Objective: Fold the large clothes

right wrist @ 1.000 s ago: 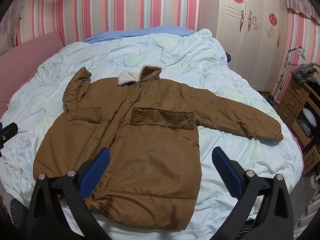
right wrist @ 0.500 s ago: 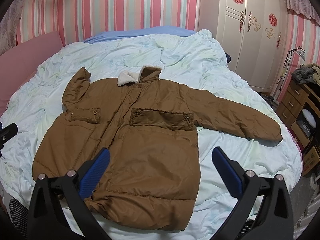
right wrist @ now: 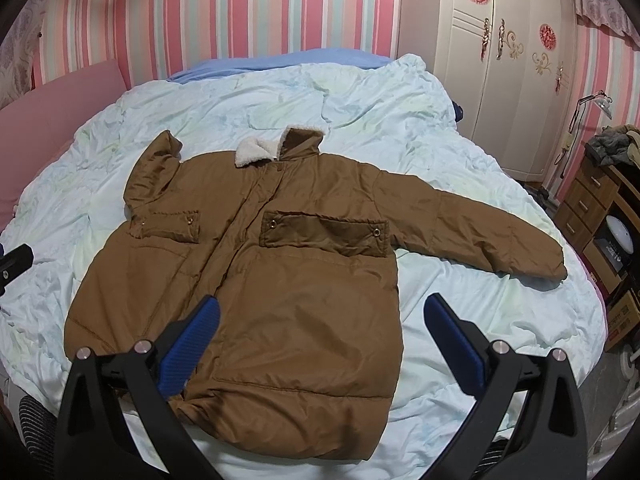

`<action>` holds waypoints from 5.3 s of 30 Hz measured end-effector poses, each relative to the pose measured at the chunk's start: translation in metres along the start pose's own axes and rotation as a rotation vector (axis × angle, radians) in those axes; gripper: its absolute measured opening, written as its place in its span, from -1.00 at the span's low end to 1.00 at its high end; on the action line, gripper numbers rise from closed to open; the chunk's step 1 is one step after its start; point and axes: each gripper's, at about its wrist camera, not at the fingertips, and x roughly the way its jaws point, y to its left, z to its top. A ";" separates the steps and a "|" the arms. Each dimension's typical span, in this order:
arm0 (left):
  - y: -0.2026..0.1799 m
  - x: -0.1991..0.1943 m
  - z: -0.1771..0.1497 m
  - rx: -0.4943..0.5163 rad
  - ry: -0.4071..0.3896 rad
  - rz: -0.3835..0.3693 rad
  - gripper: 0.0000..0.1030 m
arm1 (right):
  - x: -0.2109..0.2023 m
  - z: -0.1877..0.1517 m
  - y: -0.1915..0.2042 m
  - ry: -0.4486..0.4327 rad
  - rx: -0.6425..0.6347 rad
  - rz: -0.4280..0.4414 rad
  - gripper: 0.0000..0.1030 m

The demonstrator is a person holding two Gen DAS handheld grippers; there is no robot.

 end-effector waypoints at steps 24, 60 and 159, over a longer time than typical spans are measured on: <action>0.009 0.006 -0.007 0.008 0.005 -0.033 0.94 | -0.002 0.002 0.002 -0.014 -0.021 -0.016 0.97; 0.104 0.191 -0.097 -0.103 0.311 -0.043 0.94 | 0.150 -0.085 -0.046 0.255 -0.025 0.033 0.97; 0.076 0.265 0.109 0.005 0.291 0.046 0.94 | 0.258 0.126 -0.319 0.175 0.345 -0.118 -0.82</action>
